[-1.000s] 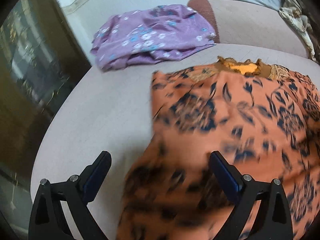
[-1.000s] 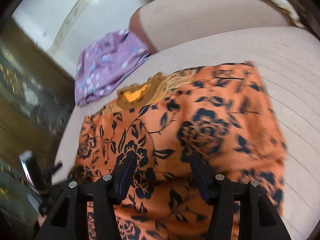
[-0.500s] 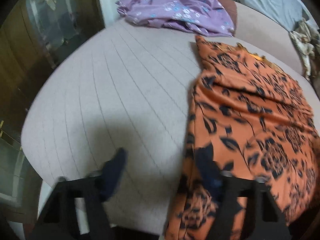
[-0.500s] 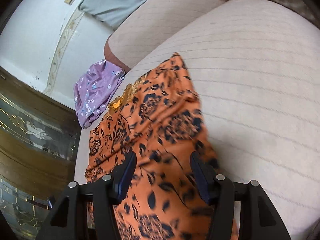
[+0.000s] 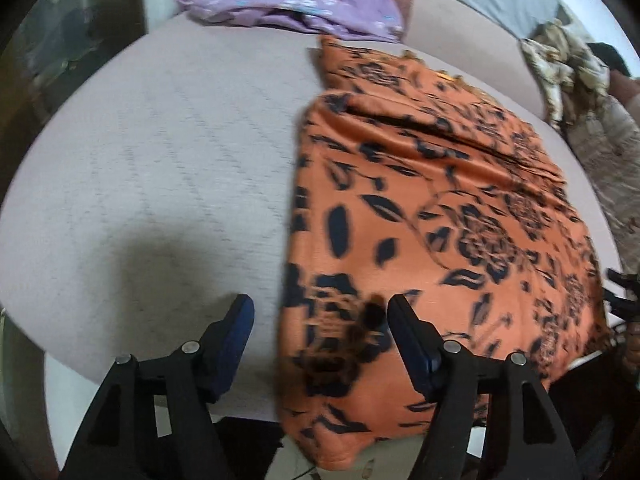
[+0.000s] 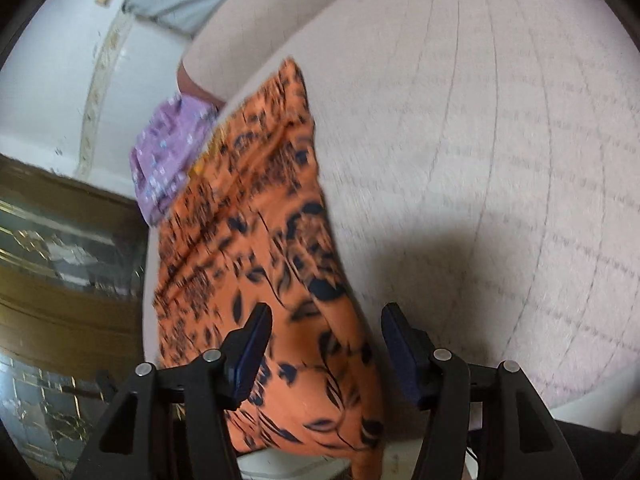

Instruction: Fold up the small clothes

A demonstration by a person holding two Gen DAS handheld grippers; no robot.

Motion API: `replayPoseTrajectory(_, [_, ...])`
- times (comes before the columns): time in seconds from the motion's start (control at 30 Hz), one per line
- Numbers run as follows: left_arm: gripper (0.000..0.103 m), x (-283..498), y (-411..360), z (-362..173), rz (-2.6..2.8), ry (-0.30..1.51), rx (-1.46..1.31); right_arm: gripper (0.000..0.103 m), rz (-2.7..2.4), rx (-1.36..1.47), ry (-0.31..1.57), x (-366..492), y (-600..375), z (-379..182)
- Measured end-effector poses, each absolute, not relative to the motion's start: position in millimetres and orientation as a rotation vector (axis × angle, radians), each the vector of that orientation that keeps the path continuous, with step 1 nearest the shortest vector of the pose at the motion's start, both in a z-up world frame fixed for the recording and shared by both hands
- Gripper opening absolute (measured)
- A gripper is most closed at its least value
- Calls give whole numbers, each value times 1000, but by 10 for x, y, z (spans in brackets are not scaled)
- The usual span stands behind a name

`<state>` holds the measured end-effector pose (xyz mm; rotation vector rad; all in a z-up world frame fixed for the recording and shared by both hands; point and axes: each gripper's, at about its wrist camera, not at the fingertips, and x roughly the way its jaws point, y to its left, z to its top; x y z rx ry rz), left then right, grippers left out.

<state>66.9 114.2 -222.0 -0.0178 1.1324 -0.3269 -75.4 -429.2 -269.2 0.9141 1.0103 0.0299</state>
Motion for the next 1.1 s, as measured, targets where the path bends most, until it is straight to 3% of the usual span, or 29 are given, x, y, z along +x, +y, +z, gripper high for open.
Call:
replayPoseTrajectory(0.1, [66, 648, 1090, -2226, -367, 1127, -18, 61, 47, 812, 1031, -760, -4117, -2686])
replayPoseTrajectory(0.23, [26, 648, 1083, -2221, -381, 1124, -19, 58, 86, 720, 1070, -779, -3893, -2698])
replayPoseTrajectory(0.3, [18, 642, 1142, -2226, -388, 1138, -60, 51, 102, 695, 1094, -806, -3816, -2696])
replayPoseTrajectory(0.4, [18, 665, 1226, -2256, -391, 1166, -123, 44, 128, 672, 1153, -851, -3715, -2720])
replayPoseTrajectory(0.47, [25, 666, 1246, -2272, -397, 1183, -150, 45, 126, 667, 1183, -868, -3702, -2731])
replayPoseTrajectory(0.53, [46, 645, 1217, -2263, -434, 1194, -159, 45, 132, 663, 1203, -870, -3696, -2741])
replayPoseTrajectory(0.6, [48, 627, 1134, -2263, -434, 1199, -119, 44, 130, 645, 1223, -876, -3676, -2742])
replayPoseTrajectory(0.67, [46, 594, 1072, -2259, -428, 1195, -59, 24, 118, 593, 1251, -868, -3600, -2729])
replayPoseTrajectory(0.73, [11, 618, 1080, -2273, -390, 1201, -42, 11, 102, 542, 1265, -870, -3537, -2713])
replayPoseTrajectory(0.93, [8, 770, 1253, -2259, -434, 1247, -191, 7, 181, 665, 1209, -802, -3606, -2550])
replayPoseTrajectory(1.1, [8, 1009, 1208, -1968, -532, 1205, -258, 7, 281, 769, 1011, -616, -3776, -2100])
